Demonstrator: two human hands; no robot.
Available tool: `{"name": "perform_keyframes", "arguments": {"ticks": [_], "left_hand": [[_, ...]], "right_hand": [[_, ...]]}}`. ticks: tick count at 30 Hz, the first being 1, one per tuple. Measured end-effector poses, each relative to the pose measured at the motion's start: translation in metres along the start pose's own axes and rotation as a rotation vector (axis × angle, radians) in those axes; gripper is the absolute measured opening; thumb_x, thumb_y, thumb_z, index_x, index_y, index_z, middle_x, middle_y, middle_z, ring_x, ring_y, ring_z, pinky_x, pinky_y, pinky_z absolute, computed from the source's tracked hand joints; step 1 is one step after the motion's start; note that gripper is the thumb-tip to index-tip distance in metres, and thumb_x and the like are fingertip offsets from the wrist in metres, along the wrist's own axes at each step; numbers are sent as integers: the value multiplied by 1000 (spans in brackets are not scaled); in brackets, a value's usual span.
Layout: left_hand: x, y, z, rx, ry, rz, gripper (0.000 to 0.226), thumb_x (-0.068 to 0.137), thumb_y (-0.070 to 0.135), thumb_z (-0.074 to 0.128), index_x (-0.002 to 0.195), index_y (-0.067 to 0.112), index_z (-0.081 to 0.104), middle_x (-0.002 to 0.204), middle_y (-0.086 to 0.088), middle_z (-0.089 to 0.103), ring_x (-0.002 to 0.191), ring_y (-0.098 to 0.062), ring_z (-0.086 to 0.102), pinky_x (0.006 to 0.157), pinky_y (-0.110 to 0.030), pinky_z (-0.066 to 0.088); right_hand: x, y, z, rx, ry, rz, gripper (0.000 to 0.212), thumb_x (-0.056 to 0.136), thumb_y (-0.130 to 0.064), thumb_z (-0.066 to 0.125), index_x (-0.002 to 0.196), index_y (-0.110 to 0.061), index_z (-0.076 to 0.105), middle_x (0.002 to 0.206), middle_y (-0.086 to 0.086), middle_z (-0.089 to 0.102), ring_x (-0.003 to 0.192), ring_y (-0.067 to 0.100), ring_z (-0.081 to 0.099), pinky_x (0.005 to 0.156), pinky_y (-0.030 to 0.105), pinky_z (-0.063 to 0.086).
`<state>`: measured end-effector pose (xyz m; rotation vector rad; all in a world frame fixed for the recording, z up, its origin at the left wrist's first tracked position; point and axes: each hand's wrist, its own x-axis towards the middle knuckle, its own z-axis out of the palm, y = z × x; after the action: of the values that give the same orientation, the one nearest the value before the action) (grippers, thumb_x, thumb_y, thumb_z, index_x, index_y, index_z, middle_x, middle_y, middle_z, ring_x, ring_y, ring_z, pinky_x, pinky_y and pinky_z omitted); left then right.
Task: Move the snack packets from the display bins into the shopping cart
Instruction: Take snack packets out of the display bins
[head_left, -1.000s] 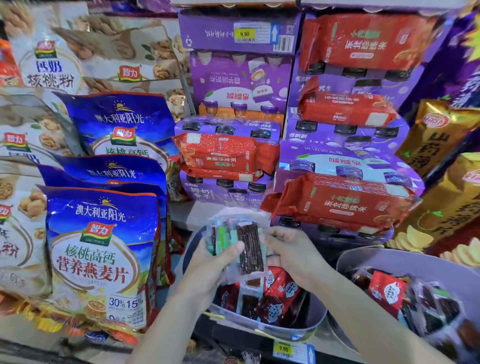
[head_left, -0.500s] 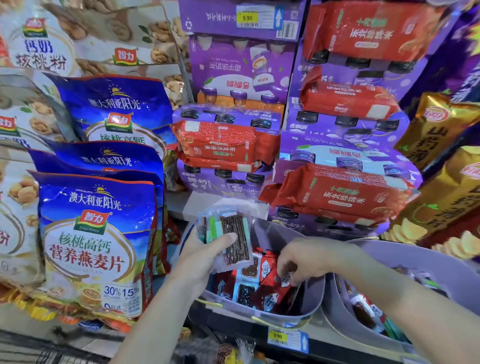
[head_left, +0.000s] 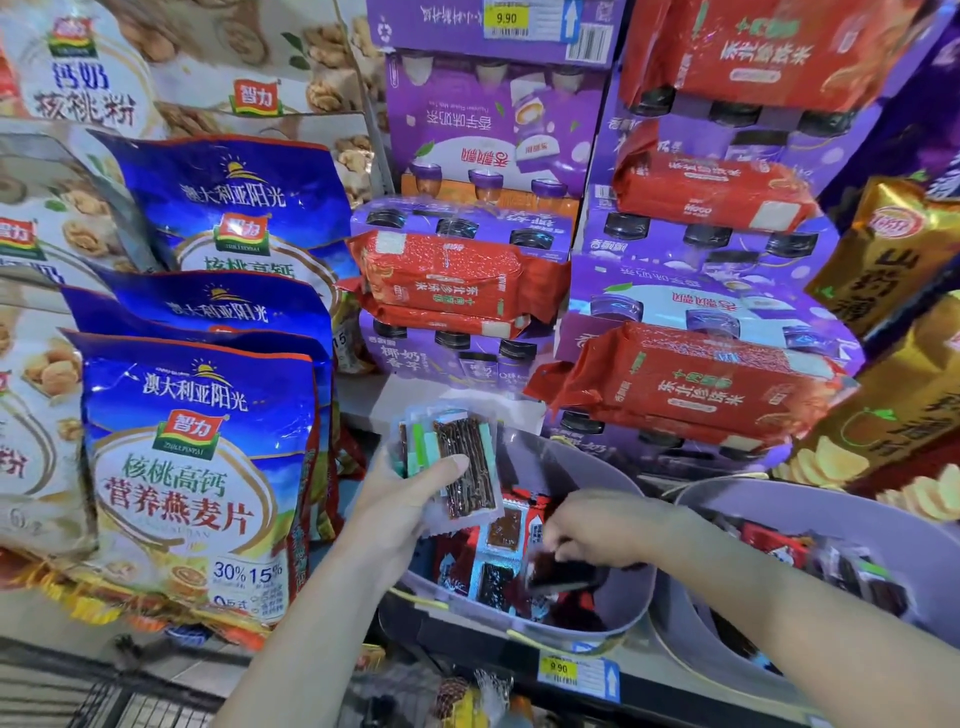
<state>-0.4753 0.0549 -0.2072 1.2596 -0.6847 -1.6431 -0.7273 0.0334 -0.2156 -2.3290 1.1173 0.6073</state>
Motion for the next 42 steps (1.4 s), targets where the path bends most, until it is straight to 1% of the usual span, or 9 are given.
{"name": "perform_keyframes", "arguments": {"ticks": [5, 8, 12, 16, 19, 24, 30, 35, 42], "left_hand": [[0, 7, -13, -87, 35, 8, 80, 62, 14, 103, 130, 26, 64, 130, -14, 74, 120, -41, 70, 83, -69, 60], [-6, 12, -20, -121, 57, 53, 59, 65, 16, 98, 116, 27, 71, 124, -14, 76, 114, -38, 74, 77, -61, 64], [-27, 19, -24, -181, 121, 106, 58, 70, 12, 91, 121, 20, 65, 120, -15, 78, 101, -36, 79, 68, -54, 65], [-60, 22, -28, -193, 246, 179, 53, 70, 13, 84, 119, 19, 64, 122, -14, 77, 104, -38, 77, 71, -63, 63], [-94, 18, -39, -176, 360, 206, 53, 70, 16, 84, 119, 21, 64, 122, -13, 77, 109, -39, 76, 88, -71, 58], [-159, 2, -70, -225, 516, 235, 75, 73, 13, 84, 142, 19, 55, 132, -13, 73, 115, -36, 73, 80, -60, 64], [-238, -15, -112, -315, 661, 327, 69, 75, 14, 83, 139, 22, 58, 124, -12, 77, 102, -33, 78, 69, -51, 66], [-307, -37, -157, -383, 752, 357, 73, 71, 17, 85, 138, 27, 58, 132, -12, 70, 112, -38, 73, 84, -61, 62], [-403, -79, -232, -377, 875, 388, 80, 70, 22, 84, 145, 29, 55, 131, -7, 72, 123, -38, 67, 108, -64, 50]], "right_hand": [[-13, 6, -7, 371, 264, -12, 12, 103, -33, 61, 96, -23, 64, 88, -9, 65, 79, 6, 57, 76, 33, 43], [-16, 0, -9, 706, 388, -35, 19, 102, -23, 64, 89, -9, 63, 75, -1, 51, 70, 9, 48, 71, 32, 41], [-18, -11, -16, 934, 507, -102, 31, 100, -30, 66, 70, -29, 58, 66, -10, 36, 62, 5, 37, 59, 18, 34], [-11, -24, -27, 1131, 476, -199, 45, 87, -54, 65, 92, -9, 64, 84, 18, 65, 80, 20, 62, 72, 49, 58], [5, -40, -28, 1243, 426, -277, 47, 84, -54, 69, 107, -13, 71, 105, 10, 78, 103, 31, 73, 91, 65, 55], [29, -87, -27, 1251, 345, -384, 41, 78, -54, 73, 105, -23, 75, 104, 2, 80, 97, 14, 75, 77, 33, 62], [37, -163, -27, 1231, 229, -459, 36, 83, -45, 72, 100, -14, 71, 93, 6, 75, 87, 17, 63, 74, 36, 52], [41, -239, -12, 1239, 137, -491, 24, 95, -28, 73, 96, -5, 66, 93, 5, 66, 91, 17, 62, 86, 45, 58], [19, -356, 31, 983, 51, -493, 28, 103, -31, 63, 89, -8, 65, 85, -7, 70, 79, -2, 62, 73, 23, 40]]}}
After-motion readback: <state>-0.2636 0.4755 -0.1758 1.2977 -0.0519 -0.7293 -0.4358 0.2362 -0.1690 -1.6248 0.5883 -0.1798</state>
